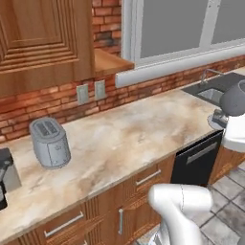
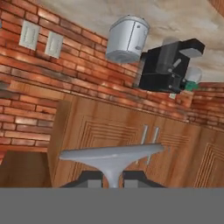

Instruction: Retrieve the wine glasses from the counter and place one next to each plate.

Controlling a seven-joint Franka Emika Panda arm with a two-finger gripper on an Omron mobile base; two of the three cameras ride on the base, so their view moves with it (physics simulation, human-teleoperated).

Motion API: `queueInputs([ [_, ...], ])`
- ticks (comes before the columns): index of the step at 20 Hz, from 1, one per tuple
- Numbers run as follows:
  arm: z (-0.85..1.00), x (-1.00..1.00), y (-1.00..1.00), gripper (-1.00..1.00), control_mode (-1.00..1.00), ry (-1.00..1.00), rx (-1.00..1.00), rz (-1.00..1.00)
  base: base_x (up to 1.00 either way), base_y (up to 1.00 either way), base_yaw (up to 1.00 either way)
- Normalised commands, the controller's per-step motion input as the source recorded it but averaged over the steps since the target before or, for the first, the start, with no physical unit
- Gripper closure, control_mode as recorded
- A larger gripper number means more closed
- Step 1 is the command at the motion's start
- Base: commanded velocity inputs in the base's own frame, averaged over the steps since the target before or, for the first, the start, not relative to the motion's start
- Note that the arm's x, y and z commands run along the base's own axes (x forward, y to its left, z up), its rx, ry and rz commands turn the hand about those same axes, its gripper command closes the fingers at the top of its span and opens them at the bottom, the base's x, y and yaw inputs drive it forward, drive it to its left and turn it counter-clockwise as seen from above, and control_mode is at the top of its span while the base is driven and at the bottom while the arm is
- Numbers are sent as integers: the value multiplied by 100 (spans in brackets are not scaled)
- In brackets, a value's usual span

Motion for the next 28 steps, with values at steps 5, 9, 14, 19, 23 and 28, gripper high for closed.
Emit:
queueInputs([
  [5,0,0,0,100,100,0,0,0,3,-12,-80],
  [9,0,0,0,100,100,0,0,0,3,-5,-85],
  [14,0,0,0,100,100,0,0,0,2,-7,-82],
  [19,0,0,0,100,100,0,0,0,0,0,-72],
  [23,0,0,0,100,100,0,0,0,-3,0,-68],
  [28,0,0,0,100,100,0,0,0,-2,0,-65],
])
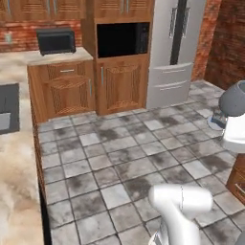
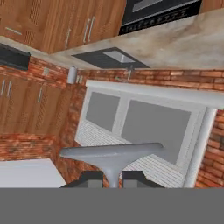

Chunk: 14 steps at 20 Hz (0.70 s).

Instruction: Retrieve the wine glasses from the counter and place one next to each plate.

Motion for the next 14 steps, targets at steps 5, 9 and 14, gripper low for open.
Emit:
queueInputs([
  [5,0,0,0,100,100,0,0,0,0,-5,-73],
  [9,0,0,0,100,100,0,0,0,28,-27,-64],
  [14,0,0,0,100,100,0,0,0,79,-11,-59],
])
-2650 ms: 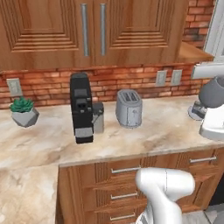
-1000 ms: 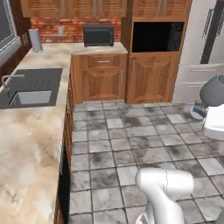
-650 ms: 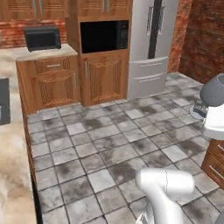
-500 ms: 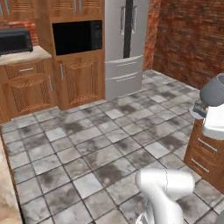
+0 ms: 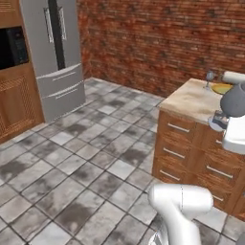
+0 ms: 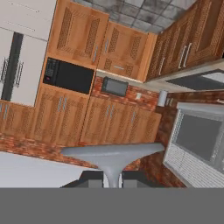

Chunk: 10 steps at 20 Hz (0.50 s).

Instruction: Retrieve the wine glasses from the counter and place one next to each plate.

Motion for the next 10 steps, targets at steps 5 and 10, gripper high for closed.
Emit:
queueInputs([
  [5,0,0,0,100,100,0,0,0,100,62,-39],
  [10,0,0,0,100,100,0,0,0,100,100,-26],
])
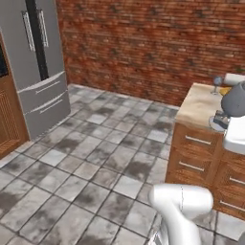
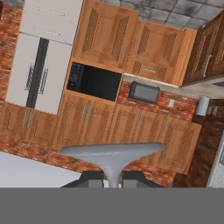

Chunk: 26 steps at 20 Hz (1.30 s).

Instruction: Retrieve the wine glasses from the counter and place one next to each plate.

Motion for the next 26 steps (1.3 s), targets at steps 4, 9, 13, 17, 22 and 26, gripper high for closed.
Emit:
queueInputs([
  [4,0,0,0,100,100,0,0,0,100,100,-23],
  [9,0,0,0,100,100,0,0,0,100,88,-24],
  [13,0,0,0,100,100,0,0,0,100,65,-23],
  [17,0,0,0,100,100,0,0,0,100,62,-20],
  [22,0,0,0,100,100,0,0,0,100,14,-13],
  [26,0,0,0,100,100,0,0,0,100,0,-8],
])
